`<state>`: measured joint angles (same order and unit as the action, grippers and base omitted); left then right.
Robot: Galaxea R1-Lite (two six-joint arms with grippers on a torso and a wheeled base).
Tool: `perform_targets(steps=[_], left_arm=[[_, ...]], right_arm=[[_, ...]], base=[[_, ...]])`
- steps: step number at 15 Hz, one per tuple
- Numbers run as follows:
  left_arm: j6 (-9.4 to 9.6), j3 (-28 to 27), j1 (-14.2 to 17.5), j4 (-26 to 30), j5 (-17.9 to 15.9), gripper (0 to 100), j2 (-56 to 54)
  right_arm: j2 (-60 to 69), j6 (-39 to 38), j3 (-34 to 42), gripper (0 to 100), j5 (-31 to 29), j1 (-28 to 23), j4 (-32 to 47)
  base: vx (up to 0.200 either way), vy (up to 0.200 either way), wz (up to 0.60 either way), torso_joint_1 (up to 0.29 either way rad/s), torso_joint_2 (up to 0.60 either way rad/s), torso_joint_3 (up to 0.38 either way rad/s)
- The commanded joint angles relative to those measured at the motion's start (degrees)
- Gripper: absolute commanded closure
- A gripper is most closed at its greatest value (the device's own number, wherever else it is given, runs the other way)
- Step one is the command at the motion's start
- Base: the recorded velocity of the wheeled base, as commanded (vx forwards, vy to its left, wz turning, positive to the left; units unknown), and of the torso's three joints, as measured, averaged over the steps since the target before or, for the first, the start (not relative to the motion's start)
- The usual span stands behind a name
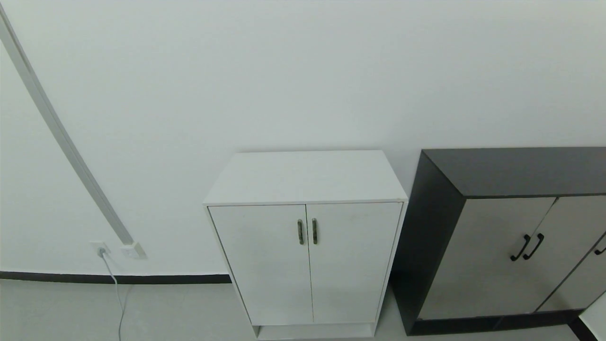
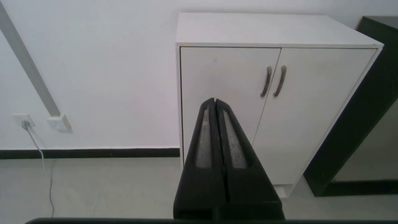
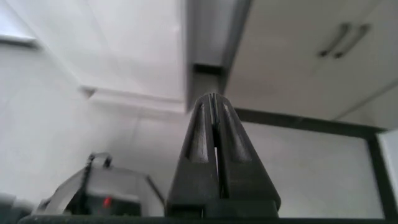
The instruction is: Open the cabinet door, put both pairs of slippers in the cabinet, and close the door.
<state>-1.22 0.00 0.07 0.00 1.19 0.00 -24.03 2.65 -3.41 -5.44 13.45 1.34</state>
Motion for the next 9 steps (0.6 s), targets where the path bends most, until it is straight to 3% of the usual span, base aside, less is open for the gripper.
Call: perform_targets(steps=[1, 6, 9], left_arm=[[-0.01, 0.00, 0.01, 0.00, 0.04, 100, 0.00], [-0.01, 0.00, 0.01, 0.00, 0.04, 100, 0.09], [-0.01, 0.00, 0.01, 0.00, 0.04, 100, 0.00]], right_arm=[[5.57, -0.01, 1.48, 100, 0.60, 0.18, 0.15], [10.58, -1.77, 3.41, 100, 3.50, 2.64, -1.25], [13.66, -1.85, 3.33, 100, 3.24, -5.45, -1.17]], base=[[0.000, 0.000, 0.00, 0.000, 0.00, 0.000], [0.000, 0.000, 0.00, 0.000, 0.00, 0.000], [0.000, 0.000, 0.00, 0.000, 0.00, 0.000]])
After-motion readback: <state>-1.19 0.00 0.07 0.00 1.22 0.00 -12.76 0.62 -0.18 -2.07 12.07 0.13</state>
